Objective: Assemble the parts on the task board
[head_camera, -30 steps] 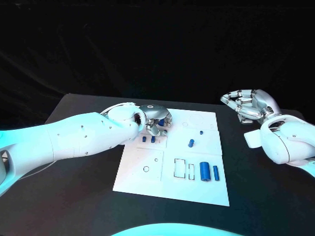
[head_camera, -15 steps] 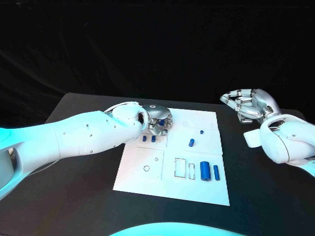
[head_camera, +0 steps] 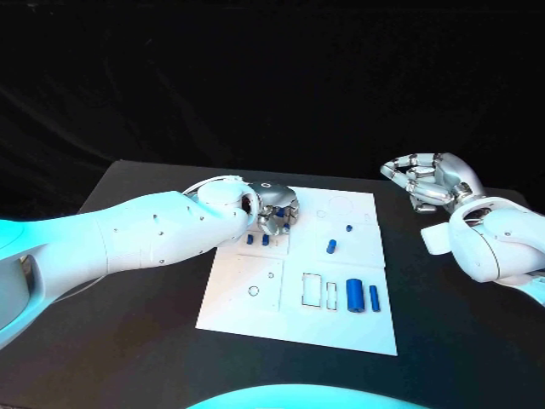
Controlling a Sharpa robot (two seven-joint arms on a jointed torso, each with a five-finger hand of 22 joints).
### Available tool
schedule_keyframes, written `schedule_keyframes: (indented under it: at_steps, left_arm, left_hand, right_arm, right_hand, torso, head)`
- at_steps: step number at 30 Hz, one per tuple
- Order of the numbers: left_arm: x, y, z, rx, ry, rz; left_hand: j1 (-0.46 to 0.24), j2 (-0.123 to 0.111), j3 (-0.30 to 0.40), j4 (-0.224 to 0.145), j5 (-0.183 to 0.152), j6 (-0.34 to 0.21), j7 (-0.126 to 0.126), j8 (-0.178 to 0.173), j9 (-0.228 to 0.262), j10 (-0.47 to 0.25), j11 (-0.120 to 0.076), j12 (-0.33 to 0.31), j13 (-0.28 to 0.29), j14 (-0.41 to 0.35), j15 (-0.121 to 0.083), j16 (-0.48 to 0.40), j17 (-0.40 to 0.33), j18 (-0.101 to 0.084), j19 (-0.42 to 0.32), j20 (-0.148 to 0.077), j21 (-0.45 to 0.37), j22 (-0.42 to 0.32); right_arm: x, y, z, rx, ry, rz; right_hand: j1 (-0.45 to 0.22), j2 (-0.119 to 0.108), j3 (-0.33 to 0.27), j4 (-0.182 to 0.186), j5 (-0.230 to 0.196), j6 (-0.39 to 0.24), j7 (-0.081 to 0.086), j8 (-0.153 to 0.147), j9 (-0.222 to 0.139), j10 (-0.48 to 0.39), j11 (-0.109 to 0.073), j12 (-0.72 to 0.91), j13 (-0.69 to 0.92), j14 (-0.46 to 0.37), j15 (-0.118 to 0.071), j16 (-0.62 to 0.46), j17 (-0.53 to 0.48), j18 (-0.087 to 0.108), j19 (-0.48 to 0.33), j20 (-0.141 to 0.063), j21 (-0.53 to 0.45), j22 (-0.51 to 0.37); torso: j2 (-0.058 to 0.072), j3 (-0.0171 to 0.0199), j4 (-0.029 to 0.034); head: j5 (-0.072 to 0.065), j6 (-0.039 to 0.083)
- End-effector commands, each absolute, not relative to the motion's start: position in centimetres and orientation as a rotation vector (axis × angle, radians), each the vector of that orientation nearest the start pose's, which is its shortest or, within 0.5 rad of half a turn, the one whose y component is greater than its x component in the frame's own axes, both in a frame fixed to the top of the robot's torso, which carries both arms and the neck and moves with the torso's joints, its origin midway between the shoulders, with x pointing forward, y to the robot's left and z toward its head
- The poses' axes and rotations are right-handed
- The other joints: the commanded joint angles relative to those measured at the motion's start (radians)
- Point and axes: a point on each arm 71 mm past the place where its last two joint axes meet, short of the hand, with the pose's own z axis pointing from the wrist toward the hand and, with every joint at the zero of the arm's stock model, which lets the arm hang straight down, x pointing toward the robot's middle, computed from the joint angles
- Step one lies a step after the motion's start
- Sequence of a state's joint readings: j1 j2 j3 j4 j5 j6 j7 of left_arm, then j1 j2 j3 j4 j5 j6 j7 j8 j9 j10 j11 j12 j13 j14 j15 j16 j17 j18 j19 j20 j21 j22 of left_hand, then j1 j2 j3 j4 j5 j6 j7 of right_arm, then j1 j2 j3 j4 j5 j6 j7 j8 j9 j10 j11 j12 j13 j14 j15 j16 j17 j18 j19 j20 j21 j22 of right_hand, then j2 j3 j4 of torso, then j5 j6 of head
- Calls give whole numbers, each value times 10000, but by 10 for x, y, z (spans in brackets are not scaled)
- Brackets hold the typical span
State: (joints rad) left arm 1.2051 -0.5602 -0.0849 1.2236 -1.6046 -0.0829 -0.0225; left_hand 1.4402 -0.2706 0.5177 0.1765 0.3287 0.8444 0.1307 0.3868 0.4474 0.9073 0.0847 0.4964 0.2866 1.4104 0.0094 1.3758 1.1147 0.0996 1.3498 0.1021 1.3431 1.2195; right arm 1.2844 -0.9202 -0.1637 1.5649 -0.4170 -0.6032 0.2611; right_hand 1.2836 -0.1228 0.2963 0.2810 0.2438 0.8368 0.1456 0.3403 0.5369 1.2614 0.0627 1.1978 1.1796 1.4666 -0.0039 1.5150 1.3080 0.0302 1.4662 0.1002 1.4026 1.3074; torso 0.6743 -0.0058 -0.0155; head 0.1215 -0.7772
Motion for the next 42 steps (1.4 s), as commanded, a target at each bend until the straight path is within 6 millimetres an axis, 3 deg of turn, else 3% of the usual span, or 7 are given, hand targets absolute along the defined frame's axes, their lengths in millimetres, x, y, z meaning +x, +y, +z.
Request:
schedule_keyframes:
  at_steps: [1, 15, 25, 42]
  left_arm:
    - [520, 130, -229, 4973, 18606, -5702]
    - [519, 131, -234, 4980, 18844, -5610]
    - [519, 131, -234, 4982, 18825, -5644]
    - [517, 134, -231, 4610, 18226, -6216]
  left_hand:
    - [55, 45, 90, -5, -43, 112, 8, -45, -22, 119, 3, -51, -25, 86, 18, 48, 21, -156, 96, 13, 62, 63]
    - [273, 146, 264, -234, -159, 298, -38, -91, -124, 401, -101, -99, -156, 155, -76, 98, 4, -180, 172, -75, 161, 193]
    - [554, 380, 902, -699, -693, 568, 32, -244, -281, 899, -153, -280, -365, 226, -133, 177, 4, -232, 298, -139, 335, 432]
    - [134, 263, 1241, -985, -758, 938, 79, -444, -353, 1495, -132, -906, -682, 254, -118, 231, -100, -267, 385, -135, 462, 612]
  right_arm:
    - [482, -245, -174, 7420, 14407, 10890]
    - [482, -245, -174, 7416, 14407, 10899]
    - [482, -244, -174, 7409, 14396, 10907]
    - [482, -244, -174, 7392, 14334, 10900]
  right_hand:
    - [77, -5, 5, -25, 37, -60, 16, 24, -17, -32, 5, -33, -5, 668, -52, -57, 1156, 123, 101, -34, -23, 1646]
    - [77, -5, 5, -25, 37, -60, 16, 24, -17, -32, 5, -33, -5, 668, -52, -57, 1156, 123, 101, -34, -23, 1646]
    - [70, 10, 8, -14, 42, -51, 14, 32, -16, 1, 4, -8, 19, 670, -52, -56, 1161, 122, 103, -34, -24, 1645]
    - [65, 24, 11, -5, 47, -35, 10, 44, -15, 69, 2, 58, 84, 673, -52, -55, 1167, 121, 107, -34, -23, 1647]
  torso:
    - [-1, -3, 11]
    - [4, -2, 2]
    - [-4, -5, 2]
    - [-5, -2, -6]
  head:
    - [-1, -22]
    - [6, -64]
    - [28, -88]
    - [43, -19]
